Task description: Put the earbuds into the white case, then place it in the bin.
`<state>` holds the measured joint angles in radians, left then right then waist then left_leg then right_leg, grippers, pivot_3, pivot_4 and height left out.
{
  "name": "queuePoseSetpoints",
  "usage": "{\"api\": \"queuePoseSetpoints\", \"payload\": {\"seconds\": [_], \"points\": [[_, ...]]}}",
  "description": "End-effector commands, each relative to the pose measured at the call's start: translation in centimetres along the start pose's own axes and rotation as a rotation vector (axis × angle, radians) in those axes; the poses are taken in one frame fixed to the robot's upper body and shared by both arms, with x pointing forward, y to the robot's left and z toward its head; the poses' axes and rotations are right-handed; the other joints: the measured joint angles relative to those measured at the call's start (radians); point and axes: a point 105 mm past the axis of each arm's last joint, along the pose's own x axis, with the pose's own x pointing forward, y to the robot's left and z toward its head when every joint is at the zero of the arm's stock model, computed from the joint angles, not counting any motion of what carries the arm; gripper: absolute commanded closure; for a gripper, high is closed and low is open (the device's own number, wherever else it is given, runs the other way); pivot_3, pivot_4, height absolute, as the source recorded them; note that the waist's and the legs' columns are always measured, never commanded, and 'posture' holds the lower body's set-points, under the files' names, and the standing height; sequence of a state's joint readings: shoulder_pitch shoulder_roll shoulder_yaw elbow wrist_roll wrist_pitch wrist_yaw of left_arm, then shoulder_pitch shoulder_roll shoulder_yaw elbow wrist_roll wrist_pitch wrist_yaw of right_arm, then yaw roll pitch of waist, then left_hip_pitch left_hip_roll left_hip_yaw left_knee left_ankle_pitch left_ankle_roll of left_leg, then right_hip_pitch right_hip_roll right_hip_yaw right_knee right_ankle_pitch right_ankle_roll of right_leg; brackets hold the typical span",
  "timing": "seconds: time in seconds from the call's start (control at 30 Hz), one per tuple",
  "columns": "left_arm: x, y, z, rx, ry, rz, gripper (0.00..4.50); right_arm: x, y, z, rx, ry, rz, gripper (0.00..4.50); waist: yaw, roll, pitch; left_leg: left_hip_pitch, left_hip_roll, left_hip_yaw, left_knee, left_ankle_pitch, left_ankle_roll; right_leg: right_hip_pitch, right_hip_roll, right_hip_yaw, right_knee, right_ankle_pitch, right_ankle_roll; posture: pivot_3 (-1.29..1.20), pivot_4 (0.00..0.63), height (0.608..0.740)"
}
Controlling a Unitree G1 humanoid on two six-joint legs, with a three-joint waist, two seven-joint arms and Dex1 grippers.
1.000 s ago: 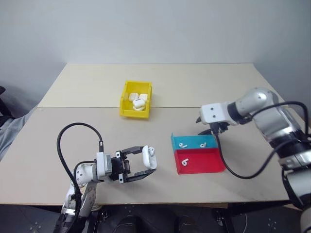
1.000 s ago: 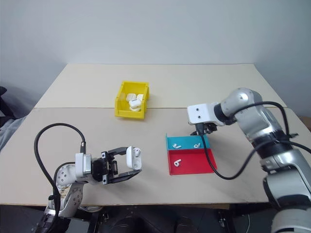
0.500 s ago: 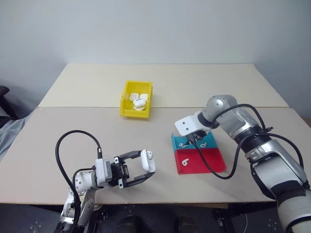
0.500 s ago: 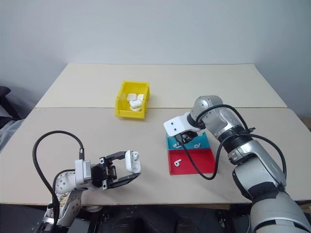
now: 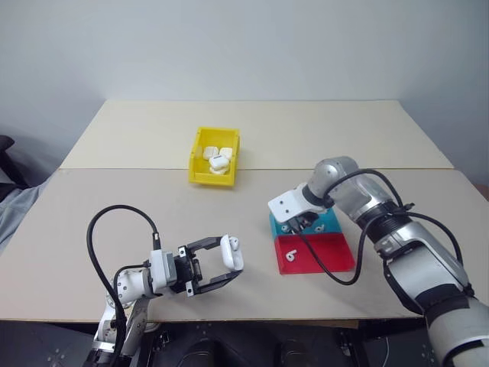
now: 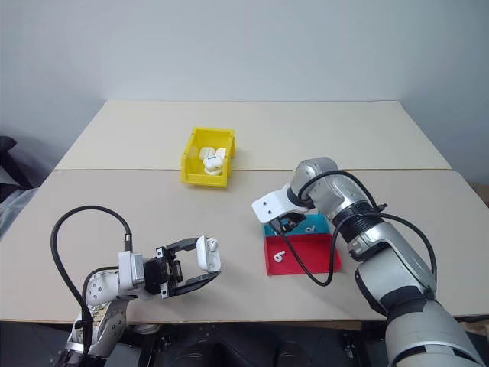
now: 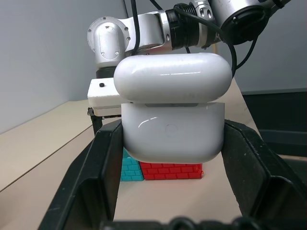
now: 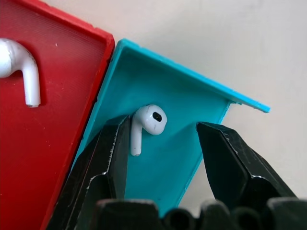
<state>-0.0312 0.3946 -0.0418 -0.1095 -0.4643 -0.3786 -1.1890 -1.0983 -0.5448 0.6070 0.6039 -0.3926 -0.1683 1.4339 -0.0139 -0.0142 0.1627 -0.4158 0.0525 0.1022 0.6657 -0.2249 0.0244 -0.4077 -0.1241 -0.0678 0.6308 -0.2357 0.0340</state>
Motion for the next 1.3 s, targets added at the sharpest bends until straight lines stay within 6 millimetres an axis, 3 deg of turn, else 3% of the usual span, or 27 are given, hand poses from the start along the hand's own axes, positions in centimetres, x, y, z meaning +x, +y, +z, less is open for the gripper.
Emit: {"api": "queuePoseSetpoints", "payload": {"seconds": [0.03, 0.3, 0.4, 1.27, 1.3], "points": [[0.0, 0.2, 0.6, 0.048, -0.010, 0.002, 1.75, -0.4, -0.4, 0.1, -0.026, 0.005, -0.020, 1.84, 0.000, 0.000, 0.000, 0.000, 0.000, 0.000, 0.000, 0.000, 0.000, 0.000, 0.000, 0.000, 0.000, 0.000, 0.000, 0.00, 0.150, 0.740], [0.1, 0.2, 0.6, 0.055, -0.012, 0.002, 1.75, -0.2, -0.1, 0.2, -0.059, 0.004, -0.012, 1.84, 0.000, 0.000, 0.000, 0.000, 0.000, 0.000, 0.000, 0.000, 0.000, 0.000, 0.000, 0.000, 0.000, 0.000, 0.000, 0.00, 0.150, 0.740], [0.2, 0.2, 0.6, 0.057, -0.013, 0.002, 1.75, -0.2, 0.2, 0.2, -0.068, -0.001, -0.005, 2.43, 0.000, 0.000, 0.000, 0.000, 0.000, 0.000, 0.000, 0.000, 0.000, 0.000, 0.000, 0.000, 0.000, 0.000, 0.000, 0.00, 0.150, 0.740], [0.6, 0.5, 0.6, 0.068, -0.005, 0.007, 1.75, 0.1, 0.8, 0.4, -0.095, -0.001, -0.006, 2.43, 0.000, 0.000, 0.000, 0.001, 0.000, 0.000, 0.000, 0.000, 0.000, 0.000, 0.000, 0.000, 0.000, 0.000, 0.000, 0.00, 0.150, 0.740], [0.6, 0.5, 0.6, 0.069, -0.006, 0.008, 1.75, 0.1, 0.9, 0.4, -0.100, -0.001, -0.004, 2.61, 0.000, 0.000, 0.000, 0.001, 0.000, 0.000, 0.000, 0.000, 0.000, 0.000, 0.000, 0.000, 0.000, 0.000, 0.000, 0.00, 0.150, 0.740]]}}
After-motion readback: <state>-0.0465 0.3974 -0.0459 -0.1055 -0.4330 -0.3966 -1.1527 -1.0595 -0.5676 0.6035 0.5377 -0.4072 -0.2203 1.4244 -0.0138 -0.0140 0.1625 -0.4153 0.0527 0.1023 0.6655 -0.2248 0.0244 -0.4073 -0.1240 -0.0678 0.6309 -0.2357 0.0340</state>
